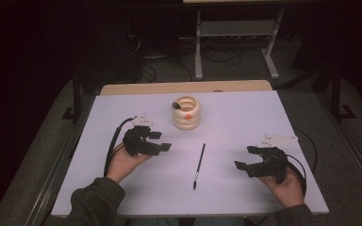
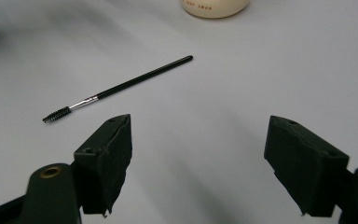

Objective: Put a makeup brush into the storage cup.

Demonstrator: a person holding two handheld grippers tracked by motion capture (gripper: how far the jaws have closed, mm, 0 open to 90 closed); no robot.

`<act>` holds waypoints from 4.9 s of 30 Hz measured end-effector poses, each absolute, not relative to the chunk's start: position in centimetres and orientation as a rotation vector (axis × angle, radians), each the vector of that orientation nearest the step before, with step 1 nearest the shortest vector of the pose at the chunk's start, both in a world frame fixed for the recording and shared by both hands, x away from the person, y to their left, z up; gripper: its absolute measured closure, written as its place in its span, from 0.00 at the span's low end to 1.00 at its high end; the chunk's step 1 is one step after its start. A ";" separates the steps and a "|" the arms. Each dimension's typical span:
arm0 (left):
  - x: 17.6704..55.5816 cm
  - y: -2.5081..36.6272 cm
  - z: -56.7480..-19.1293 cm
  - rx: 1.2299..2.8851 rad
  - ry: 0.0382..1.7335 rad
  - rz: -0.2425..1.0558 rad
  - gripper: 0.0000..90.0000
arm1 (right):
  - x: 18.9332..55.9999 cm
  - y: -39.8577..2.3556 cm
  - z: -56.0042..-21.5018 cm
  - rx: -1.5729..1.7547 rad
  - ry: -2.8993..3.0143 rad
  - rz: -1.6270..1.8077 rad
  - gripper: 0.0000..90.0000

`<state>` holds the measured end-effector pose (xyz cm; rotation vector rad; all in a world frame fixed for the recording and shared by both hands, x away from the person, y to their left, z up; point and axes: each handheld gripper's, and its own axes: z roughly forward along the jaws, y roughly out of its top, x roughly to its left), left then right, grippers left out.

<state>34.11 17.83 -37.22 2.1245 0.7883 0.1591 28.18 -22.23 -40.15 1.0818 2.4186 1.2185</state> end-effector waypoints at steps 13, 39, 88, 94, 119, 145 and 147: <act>32.9 18.6 -37.4 2.029 0.817 0.103 0.39 | 28.1 -22.5 -40.1 1.080 2.412 1.214 0.25; 30.7 14.6 -38.2 2.083 0.731 0.098 0.44 | 28.2 -22.2 -40.4 1.088 2.438 1.196 0.25; 31.9 5.4 -43.0 2.443 0.818 0.051 0.64 | 28.1 -20.9 -40.1 1.008 2.455 1.186 0.25; 30.8 4.0 -42.9 2.537 0.764 0.202 0.68 | 28.0 -20.6 -40.1 1.009 2.469 1.161 0.25; 32.6 4.6 -42.6 2.543 0.777 0.104 0.96 | 27.7 -20.2 -39.8 0.996 2.453 1.144 0.25; 33.5 5.2 -42.2 2.612 0.767 0.044 0.95 | 27.9 -19.9 -40.1 0.992 2.469 1.138 0.25; 33.6 4.9 -42.2 2.633 0.771 0.046 0.94 | 27.9 -20.0 -40.1 0.989 2.470 1.137 0.25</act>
